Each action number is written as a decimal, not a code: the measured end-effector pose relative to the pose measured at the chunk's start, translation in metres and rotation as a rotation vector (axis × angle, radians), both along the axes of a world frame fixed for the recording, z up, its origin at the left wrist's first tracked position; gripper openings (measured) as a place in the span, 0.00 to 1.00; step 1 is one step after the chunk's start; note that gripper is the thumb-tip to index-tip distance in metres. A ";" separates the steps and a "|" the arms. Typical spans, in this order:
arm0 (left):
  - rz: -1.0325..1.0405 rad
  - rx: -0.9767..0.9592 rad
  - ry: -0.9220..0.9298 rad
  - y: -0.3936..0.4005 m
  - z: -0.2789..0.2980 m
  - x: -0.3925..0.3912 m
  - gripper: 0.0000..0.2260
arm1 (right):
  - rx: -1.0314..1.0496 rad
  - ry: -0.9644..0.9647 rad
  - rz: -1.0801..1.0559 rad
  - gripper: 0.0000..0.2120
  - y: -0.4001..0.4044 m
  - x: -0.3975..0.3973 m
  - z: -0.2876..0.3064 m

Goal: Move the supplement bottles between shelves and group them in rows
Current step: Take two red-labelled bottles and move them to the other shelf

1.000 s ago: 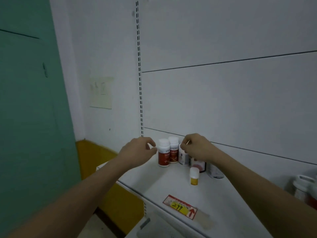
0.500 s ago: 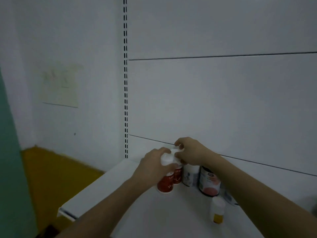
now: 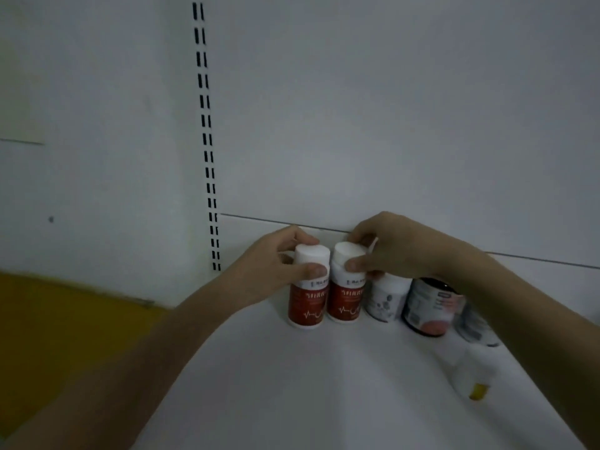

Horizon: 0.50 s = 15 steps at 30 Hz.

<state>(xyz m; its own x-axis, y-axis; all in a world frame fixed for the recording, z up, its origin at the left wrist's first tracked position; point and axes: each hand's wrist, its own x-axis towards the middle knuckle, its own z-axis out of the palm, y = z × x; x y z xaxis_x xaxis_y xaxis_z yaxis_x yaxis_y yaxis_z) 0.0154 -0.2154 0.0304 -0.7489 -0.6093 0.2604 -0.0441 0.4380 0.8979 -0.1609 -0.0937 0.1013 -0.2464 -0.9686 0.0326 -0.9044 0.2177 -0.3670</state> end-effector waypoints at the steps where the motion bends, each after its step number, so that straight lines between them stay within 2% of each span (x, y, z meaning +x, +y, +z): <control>1: -0.033 0.023 0.030 -0.001 -0.002 0.000 0.17 | 0.006 0.001 -0.014 0.15 0.003 0.000 0.000; 6: -0.134 0.050 0.065 -0.006 -0.005 0.003 0.22 | -0.021 -0.026 -0.050 0.16 0.004 0.004 0.000; 11: -0.126 0.123 0.058 -0.013 -0.009 0.008 0.19 | -0.063 -0.083 -0.074 0.14 0.002 0.008 -0.009; 15: -0.159 0.183 0.060 -0.008 -0.014 0.009 0.16 | -0.088 -0.114 -0.116 0.16 0.007 0.013 -0.016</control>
